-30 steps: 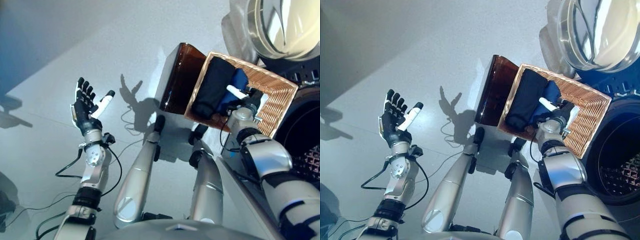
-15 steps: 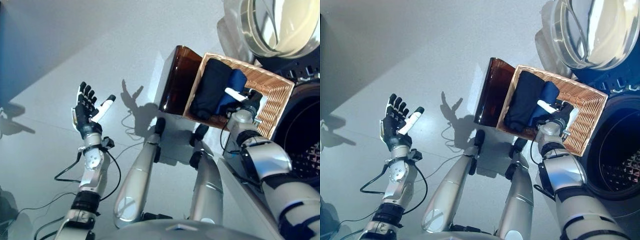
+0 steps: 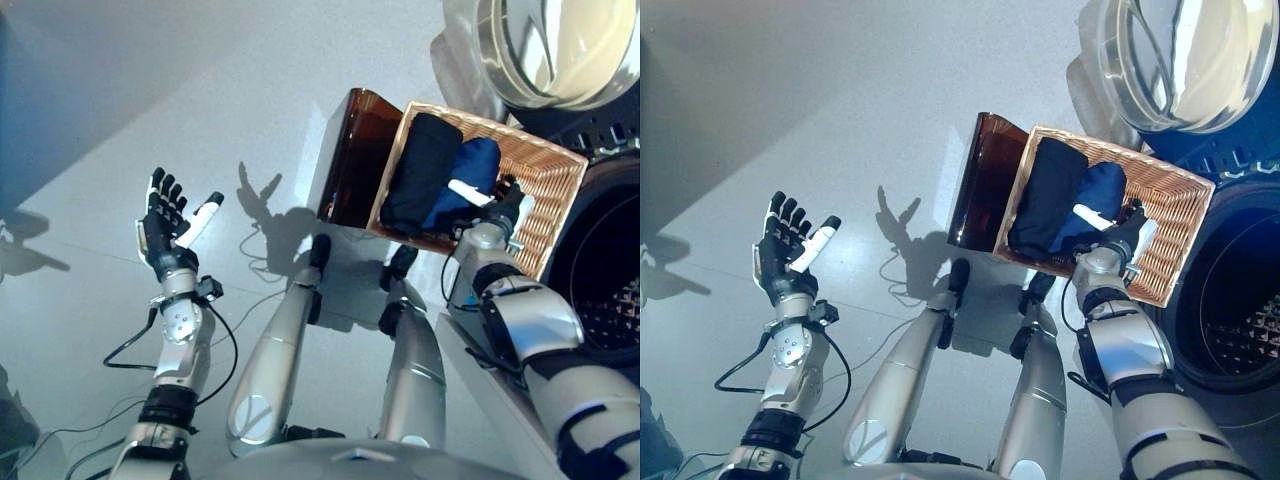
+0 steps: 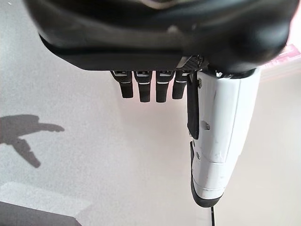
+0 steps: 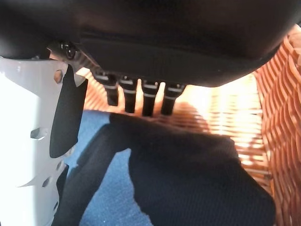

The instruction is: Pick up the clothes and place them into the washing machine

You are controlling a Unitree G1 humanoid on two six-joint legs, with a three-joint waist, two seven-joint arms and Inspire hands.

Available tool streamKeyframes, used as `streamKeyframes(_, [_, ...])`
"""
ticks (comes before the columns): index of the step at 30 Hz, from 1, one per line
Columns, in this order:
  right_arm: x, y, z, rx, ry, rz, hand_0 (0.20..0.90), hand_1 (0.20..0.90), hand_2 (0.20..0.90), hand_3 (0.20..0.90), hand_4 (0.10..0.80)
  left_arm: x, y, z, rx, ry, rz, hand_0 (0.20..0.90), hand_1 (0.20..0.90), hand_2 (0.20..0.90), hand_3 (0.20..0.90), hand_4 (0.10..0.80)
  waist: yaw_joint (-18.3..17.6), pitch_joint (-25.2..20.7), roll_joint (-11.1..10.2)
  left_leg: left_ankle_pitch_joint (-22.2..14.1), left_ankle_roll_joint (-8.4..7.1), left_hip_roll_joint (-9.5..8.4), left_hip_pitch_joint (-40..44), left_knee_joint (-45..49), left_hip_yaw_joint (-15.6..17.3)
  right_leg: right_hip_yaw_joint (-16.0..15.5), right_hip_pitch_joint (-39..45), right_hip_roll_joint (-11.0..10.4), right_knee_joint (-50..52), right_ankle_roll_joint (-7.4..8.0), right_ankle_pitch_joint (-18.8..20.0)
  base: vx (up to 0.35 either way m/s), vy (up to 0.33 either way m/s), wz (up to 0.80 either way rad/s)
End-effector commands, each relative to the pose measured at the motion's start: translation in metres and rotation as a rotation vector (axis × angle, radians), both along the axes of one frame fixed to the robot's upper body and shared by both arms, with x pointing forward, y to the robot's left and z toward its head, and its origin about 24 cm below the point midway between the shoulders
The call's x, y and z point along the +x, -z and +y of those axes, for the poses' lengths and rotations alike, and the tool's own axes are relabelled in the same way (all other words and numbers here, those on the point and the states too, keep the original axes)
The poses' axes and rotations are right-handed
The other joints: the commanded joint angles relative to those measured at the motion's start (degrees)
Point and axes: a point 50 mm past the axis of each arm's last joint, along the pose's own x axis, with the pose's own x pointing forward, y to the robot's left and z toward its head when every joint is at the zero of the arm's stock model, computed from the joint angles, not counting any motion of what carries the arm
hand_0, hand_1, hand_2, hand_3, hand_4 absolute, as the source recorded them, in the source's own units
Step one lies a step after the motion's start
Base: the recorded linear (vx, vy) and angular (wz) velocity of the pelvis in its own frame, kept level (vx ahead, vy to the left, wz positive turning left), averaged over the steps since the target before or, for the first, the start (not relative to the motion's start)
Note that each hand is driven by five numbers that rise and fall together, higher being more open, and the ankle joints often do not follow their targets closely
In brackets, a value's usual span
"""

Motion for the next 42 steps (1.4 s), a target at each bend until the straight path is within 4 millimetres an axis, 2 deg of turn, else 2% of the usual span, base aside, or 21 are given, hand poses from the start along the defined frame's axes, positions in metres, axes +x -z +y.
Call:
streamKeyframes(1, [-0.008, 0.003, -0.011, -0.077, 0.019, 0.001, 0.9, 0.9, 0.9, 0.9, 0.8, -0.023, -0.016, 0.033, 0.064, -0.111, -0.112, 0.9, 0.9, 0.9, 0.9, 0.8, -0.45, -4.98, 3.1, 0.06, -4.32, 0.41, -1.8, -5.29, -0.96, 1.24, 1.69, 0.09, 5.02, 0.41, -10.78, 0.0, 0.0, 0.0])
streamKeyframes(8, [-0.008, 0.004, -0.011, -0.076, 0.028, 0.001, 0.9, 0.9, 0.9, 0.9, 0.8, -0.024, -0.015, 0.035, 0.067, -0.12, -0.108, 0.9, 0.9, 0.9, 0.9, 0.8, -0.53, -4.85, 3.15, 0.13, -4.35, 0.41, -2.2, -5.16, -0.88, 1.37, 1.41, 0.06, 5.15, 0.36, -10.9, 0.0, 0.0, 0.0])
streamKeyframes(20, [-0.008, -0.008, -0.021, -0.148, 0.092, 0.025, 0.9, 0.9, 0.9, 0.9, 0.8, -0.022, -0.02, 0.033, 0.074, -0.127, -0.128, 0.9, 0.9, 0.9, 0.9, 0.8, -0.19, -3.15, 4.59, -0.4, -4.21, 0.14, -5.19, -2.85, 0.09, 2.19, -1.45, -0.23, 6.99, 0.36, -11.16, 0.0, 0.0, 0.0])
streamKeyframes(28, [-0.003, -0.017, -0.02, -0.224, 0.08, 0.041, 0.9, 0.9, 0.9, 0.9, 0.8, -0.022, -0.025, 0.033, 0.082, -0.141, -0.152, 0.9, 0.9, 0.9, 0.9, 0.8, -0.05, -2.7, 4.83, -0.69, -4.06, 0.02, -6.69, -2.26, 0.53, 2.8, -3.1, -0.39, 7.52, 0.34, -11.15, 0.002, 0.003, -0.01])
streamKeyframes(29, [-0.002, -0.021, -0.019, -0.26, 0.071, 0.053, 0.859, 0.859, 0.859, 0.859, 0.771, -0.021, -0.027, 0.032, 0.084, -0.139, -0.16, 0.9, 0.9, 0.9, 0.9, 0.8, 0.08, -2.38, 4.95, -0.66, -4.04, -0.01, -7.1, -2.2, 0.61, 2.89, -3.35, -0.46, 7.47, 0.35, -11.06, 0.007, 0.012, -0.05])
streamKeyframes(30, [-0.002, -0.021, -0.019, -0.26, 0.071, 0.053, 0.782, 0.782, 0.782, 0.782, 0.716, -0.021, -0.027, 0.031, 0.084, -0.139, -0.161, 0.9, 0.9, 0.9, 0.9, 0.8, 0.08, -2.38, 4.96, -0.67, -4.04, -0.01, -7.14, -2.17, 0.62, 2.9, -3.39, -0.46, 7.49, 0.35, -11.06, 0.009, 0.009, -0.05])
streamKeyframes(31, [0.0, -0.026, -0.019, -0.275, 0.07, 0.052, 0.483, 0.483, 0.483, 0.483, 0.502, -0.021, -0.028, 0.031, 0.083, -0.141, -0.166, 0.9, 0.9, 0.9, 0.9, 0.8, 0.2, -2.17, 5.08, -0.66, -4.05, -0.07, -7.5, -2.02, 0.61, 3.0, -3.79, -0.46, 7.58, 0.32, -11.1, 0.01, 0.002, -0.04])
streamKeyframes(32, [0.001, -0.027, -0.02, -0.287, 0.073, 0.058, 0.23, 0.23, 0.23, 0.23, 0.322, -0.021, -0.029, 0.031, 0.083, -0.142, -0.169, 0.9, 0.9, 0.9, 0.9, 0.8, 0.28, -2.09, 5.15, -0.65, -4.07, -0.09, -7.67, -1.96, 0.65, 3.02, -4.03, -0.51, 7.74, 0.32, -11.12, 0.0, 0.0, 0.0])
streamKeyframes(33, [0.001, -0.028, -0.02, -0.287, 0.073, 0.057, 0.23, 0.23, 0.23, 0.23, 0.322, -0.02, -0.029, 0.03, 0.083, -0.142, -0.17, 0.9, 0.9, 0.9, 0.9, 0.8, 0.27, -2.09, 5.17, -0.66, -4.06, -0.1, -7.72, -1.93, 0.66, 3.03, -4.1, -0.52, 7.79, 0.33, -11.14, 0.0, 0.0, 0.0])
streamKeyframes(34, [0.003, -0.033, -0.02, -0.299, 0.069, 0.054, 0.2, 0.2, 0.2, 0.2, 0.3, -0.02, -0.031, 0.03, 0.088, -0.142, -0.179, 0.9, 0.9, 0.9, 0.9, 0.8, 0.46, -1.87, 5.41, -0.62, -4.05, -0.16, -7.93, -1.94, 0.65, 3.13, -4.55, -0.54, 8.15, 0.29, -11.14, 0.0, 0.0, 0.0])
streamKeyframes(39, [0.009, -0.048, -0.019, -0.332, 0.064, 0.03, 0.2, 0.2, 0.2, 0.2, 0.3, -0.018, -0.035, 0.029, 0.089, -0.145, -0.195, 0.9, 0.9, 0.9, 0.9, 0.8, 0.76, -1.36, 5.85, -0.36, -4.07, -0.29, -8.79, -1.9, 0.69, 3.27, -5.52, -0.72, 8.52, 0.34, -11.1, 0.0, 0.0, 0.0])
streamKeyframes(42, [0.01, -0.047, -0.018, -0.332, 0.06, 0.029, 0.2, 0.2, 0.2, 0.2, 0.3, -0.018, -0.035, 0.028, 0.085, -0.145, -0.196, 0.9, 0.9, 0.9, 0.9, 0.8, 0.7, -1.39, 5.92, -0.33, -4.06, -0.29, -9.06, -1.81, 0.85, 3.34, -6.01, -0.77, 8.99, 0.35, -11.18, -0.001, 0.0, 0.04])
